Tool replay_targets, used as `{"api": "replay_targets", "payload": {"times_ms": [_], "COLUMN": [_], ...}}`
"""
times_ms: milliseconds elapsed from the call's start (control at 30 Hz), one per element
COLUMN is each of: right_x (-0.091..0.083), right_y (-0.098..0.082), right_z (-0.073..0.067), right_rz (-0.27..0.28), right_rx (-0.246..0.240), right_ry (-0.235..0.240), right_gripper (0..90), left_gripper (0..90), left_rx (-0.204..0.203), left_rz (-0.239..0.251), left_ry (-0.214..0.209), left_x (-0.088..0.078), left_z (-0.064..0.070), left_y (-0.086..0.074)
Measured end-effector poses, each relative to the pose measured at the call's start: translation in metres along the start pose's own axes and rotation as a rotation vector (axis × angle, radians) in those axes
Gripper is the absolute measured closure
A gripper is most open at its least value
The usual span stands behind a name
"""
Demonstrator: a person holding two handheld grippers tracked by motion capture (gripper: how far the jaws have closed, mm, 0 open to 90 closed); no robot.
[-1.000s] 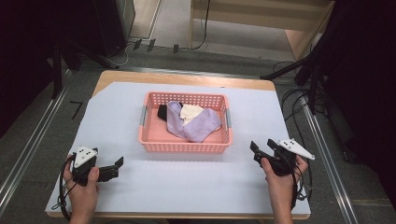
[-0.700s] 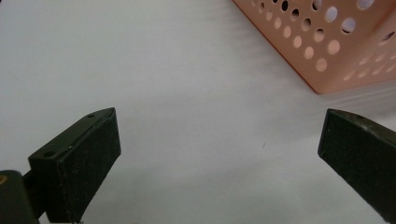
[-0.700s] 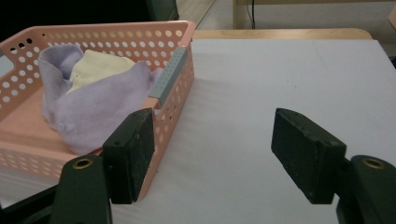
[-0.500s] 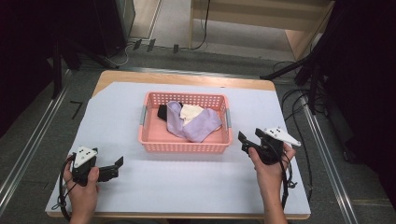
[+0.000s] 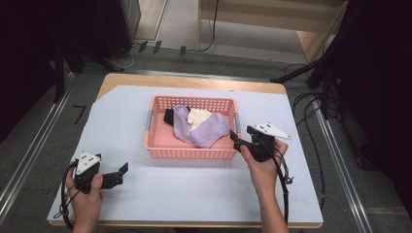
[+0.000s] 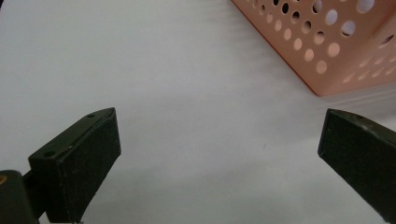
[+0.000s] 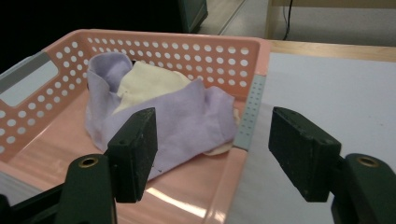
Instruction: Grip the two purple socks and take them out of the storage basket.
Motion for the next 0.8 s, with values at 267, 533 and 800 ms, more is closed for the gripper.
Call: {"api": "replay_targets", "payload": {"times_ms": [267, 533, 800], "right_x": [0.011, 0.024, 0.039], "right_y": [0.005, 0.013, 0.019], "right_z": [-0.017, -0.040, -0.051], "right_rz": [0.016, 0.017, 0.043], "right_rx": [-0.034, -0.076, -0.102], "right_ry": [0.003, 0.030, -0.003], "right_gripper": [40.0, 42.7, 38.8], "left_gripper": [0.1, 0.1, 0.1], "left_rx": [0.002, 0.000, 0.002], "left_rz": [-0.003, 0.000, 0.000], "left_ry": [0.000, -0.002, -0.001], "left_x": [0.000, 0.001, 0.000], "left_z": [0.000, 0.000, 0.000], "left_y": [0.000, 0.000, 0.000]}}
Point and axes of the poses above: each handheld gripper's, and its own axes: x roughly forward along the jaws, y roughly out of its top, z roughly to its right, the point moved 6 cm from there along x, roughly forward along the jaws, and after that the axes turned 12 degrees about -y, right-handed, at the moved point
